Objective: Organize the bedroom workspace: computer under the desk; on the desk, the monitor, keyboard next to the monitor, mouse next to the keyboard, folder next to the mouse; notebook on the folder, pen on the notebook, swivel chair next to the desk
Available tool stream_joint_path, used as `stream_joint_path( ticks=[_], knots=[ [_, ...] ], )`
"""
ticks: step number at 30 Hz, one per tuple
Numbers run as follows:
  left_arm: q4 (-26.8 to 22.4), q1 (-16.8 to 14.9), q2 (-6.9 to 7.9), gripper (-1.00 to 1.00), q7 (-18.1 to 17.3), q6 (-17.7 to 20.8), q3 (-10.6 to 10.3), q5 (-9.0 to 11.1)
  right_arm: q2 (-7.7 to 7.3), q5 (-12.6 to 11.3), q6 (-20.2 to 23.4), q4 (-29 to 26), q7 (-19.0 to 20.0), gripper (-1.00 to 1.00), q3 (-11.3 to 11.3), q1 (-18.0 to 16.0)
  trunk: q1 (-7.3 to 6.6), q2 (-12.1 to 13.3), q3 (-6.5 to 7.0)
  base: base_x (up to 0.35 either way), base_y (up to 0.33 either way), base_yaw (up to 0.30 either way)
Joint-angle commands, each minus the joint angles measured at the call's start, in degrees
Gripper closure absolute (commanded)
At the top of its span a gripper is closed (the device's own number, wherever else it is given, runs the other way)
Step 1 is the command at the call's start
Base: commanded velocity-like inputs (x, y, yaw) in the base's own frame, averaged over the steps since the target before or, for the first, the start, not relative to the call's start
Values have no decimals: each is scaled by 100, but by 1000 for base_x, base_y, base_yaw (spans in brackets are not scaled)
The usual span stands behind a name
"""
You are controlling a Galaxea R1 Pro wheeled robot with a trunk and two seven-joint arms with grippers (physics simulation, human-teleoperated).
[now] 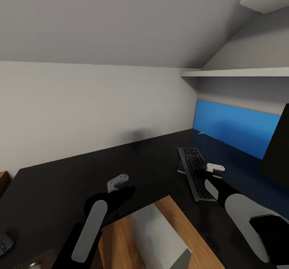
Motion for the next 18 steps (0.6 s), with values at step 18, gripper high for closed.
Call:
stream_joint_path(
  ticks=[18],
  knots=[
    [-6, -5, 6, -100, 51, 6, 38, 64, 0, -72, 28, 173, -24, -100, 60, 3, 1, -3, -8, -77, 0, 0]
  ],
)
